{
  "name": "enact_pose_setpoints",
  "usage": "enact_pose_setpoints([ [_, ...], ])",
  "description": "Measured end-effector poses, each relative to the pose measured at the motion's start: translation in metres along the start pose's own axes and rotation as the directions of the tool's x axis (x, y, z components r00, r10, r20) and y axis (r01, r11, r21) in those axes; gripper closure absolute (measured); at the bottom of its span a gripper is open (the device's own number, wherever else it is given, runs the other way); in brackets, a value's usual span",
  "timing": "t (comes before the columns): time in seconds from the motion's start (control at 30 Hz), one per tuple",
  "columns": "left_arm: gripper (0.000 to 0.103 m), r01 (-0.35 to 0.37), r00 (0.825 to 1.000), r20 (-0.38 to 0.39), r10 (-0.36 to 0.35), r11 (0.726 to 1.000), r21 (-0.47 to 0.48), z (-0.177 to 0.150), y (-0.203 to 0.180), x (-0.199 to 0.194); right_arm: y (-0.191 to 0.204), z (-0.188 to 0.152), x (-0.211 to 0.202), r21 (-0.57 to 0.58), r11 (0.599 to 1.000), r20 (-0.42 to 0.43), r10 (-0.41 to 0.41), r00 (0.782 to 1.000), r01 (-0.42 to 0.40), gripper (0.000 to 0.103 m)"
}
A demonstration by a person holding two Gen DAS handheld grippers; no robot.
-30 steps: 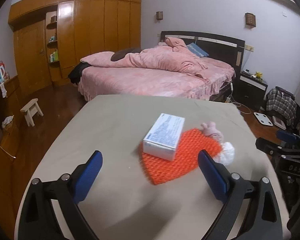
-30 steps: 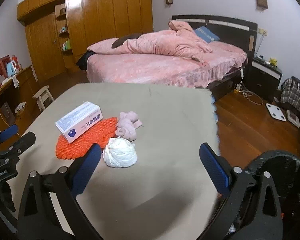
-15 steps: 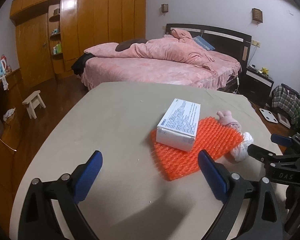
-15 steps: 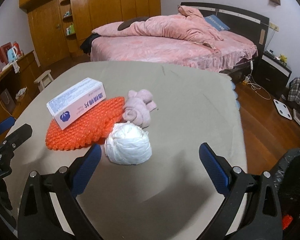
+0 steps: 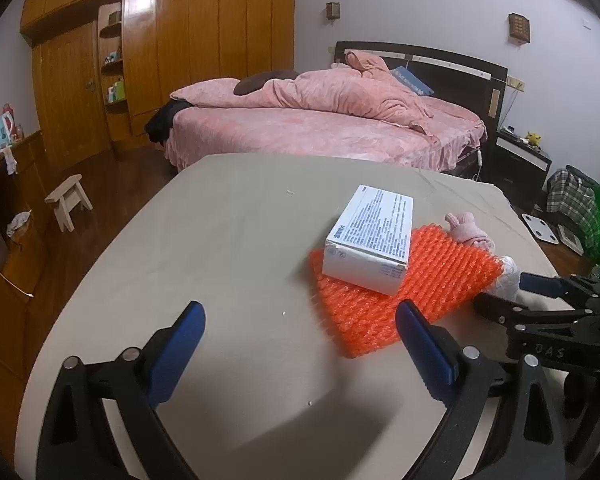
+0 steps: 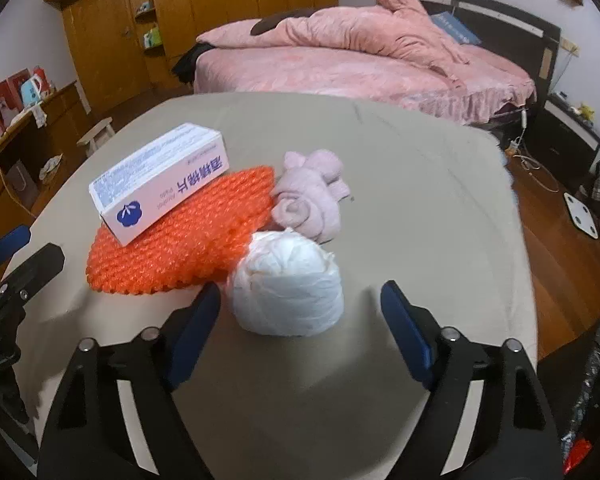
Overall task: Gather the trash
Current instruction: 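Grasp the white tissue ball with the right tool, then grasp the white medicine box with the left tool while the right tool holds the tissue ball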
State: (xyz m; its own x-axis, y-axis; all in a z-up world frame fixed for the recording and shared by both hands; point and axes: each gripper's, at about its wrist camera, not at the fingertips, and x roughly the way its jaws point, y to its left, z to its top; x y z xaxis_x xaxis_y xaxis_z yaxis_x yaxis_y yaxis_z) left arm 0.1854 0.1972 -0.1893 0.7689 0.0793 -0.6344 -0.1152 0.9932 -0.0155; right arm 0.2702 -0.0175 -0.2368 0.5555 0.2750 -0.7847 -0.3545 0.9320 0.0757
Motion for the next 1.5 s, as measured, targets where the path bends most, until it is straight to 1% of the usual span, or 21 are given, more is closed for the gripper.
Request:
enact_pose_setpoints([
  [0.03,0.009,0.001,1.000,0.000,-0.001,1.000,0.000,0.000,0.000,0.000,0.000,-0.001,0.001,0.000,1.000,-0.009,0.013,1.000,-0.013,0.040],
  [0.1,0.009,0.001,1.000,-0.001,-0.001,1.000,0.003,0.000,0.000,0.001,-0.002,0.000,0.001,0.005,1.000,-0.011,0.031,0.999,-0.031,0.049],
  [0.13,0.009,0.003,1.000,-0.001,-0.003,1.000,0.004,0.000,0.000,0.001,-0.002,-0.001,0.001,0.007,0.999,-0.009,0.037,0.999,-0.037,0.059],
  [0.17,0.009,0.005,1.000,-0.002,-0.005,1.000,0.005,0.000,0.000,0.002,-0.002,-0.001,0.000,0.009,0.999,-0.006,0.042,0.999,-0.042,0.063],
  [0.23,0.009,0.010,1.000,-0.002,-0.010,1.000,0.008,0.001,-0.002,0.003,-0.004,-0.003,-0.003,0.010,0.999,-0.002,0.047,0.999,-0.047,0.066],
  [0.3,0.009,0.019,1.000,-0.001,-0.019,1.000,0.009,0.003,-0.004,0.005,-0.007,-0.005,-0.008,0.014,0.999,0.007,0.033,0.999,-0.033,0.067],
  [0.37,0.009,0.027,1.000,0.002,-0.027,1.000,0.014,0.007,-0.008,0.008,-0.010,-0.006,-0.013,0.017,1.000,0.014,0.000,1.000,0.000,0.067],
  [0.5,0.009,0.047,0.999,-0.002,-0.047,0.998,0.038,0.016,-0.016,0.019,-0.025,-0.007,-0.022,0.070,0.997,0.032,-0.031,0.999,0.029,0.067],
  [0.63,0.009,0.060,0.998,-0.013,-0.059,0.996,0.059,0.024,-0.023,0.033,-0.034,-0.006,-0.024,0.082,0.996,0.036,-0.045,0.998,0.042,0.067],
  [0.77,0.009,0.073,0.997,-0.031,-0.070,0.995,0.075,0.030,-0.030,0.045,-0.035,-0.005,-0.024,0.081,0.996,0.042,-0.049,0.998,0.046,0.066],
  [0.9,0.009,0.081,0.996,-0.055,-0.077,0.995,0.065,0.036,-0.031,0.058,-0.037,-0.004,-0.023,0.079,0.996,0.045,-0.051,0.998,0.047,0.066],
  [1.0,0.011,0.092,0.995,-0.055,-0.089,0.994,0.059,0.039,-0.031,0.062,-0.039,-0.005,-0.022,0.087,0.995,0.040,-0.049,0.998,0.045,0.066],
  [1.07,0.020,0.105,0.993,-0.068,-0.101,0.993,0.060,0.039,-0.032,0.065,-0.039,-0.005,-0.022,0.090,0.995,0.038,-0.049,0.998,0.046,0.066],
  [1.13,0.040,0.124,0.990,-0.081,-0.119,0.990,0.069,0.038,-0.034,0.067,-0.039,-0.005,-0.022,0.095,0.994,0.036,-0.048,0.998,0.044,0.066],
  [1.2,0.040,0.136,0.989,-0.076,-0.130,0.988,0.078,0.037,-0.037,0.065,-0.039,-0.006,-0.023,0.099,0.994,0.037,-0.047,0.998,0.043,0.066],
  [1.3,0.042,0.149,0.988,-0.047,-0.145,0.985,0.089,0.037,-0.039,0.058,-0.039,-0.005,-0.027,0.101,0.994,0.043,-0.044,0.998,0.039,0.066],
  [1.5,0.043,0.146,0.989,0.004,-0.146,0.987,0.067,0.041,-0.038,0.036,-0.038,-0.003,-0.040,0.105,0.994,0.070,-0.033,0.997,0.026,0.066],
])
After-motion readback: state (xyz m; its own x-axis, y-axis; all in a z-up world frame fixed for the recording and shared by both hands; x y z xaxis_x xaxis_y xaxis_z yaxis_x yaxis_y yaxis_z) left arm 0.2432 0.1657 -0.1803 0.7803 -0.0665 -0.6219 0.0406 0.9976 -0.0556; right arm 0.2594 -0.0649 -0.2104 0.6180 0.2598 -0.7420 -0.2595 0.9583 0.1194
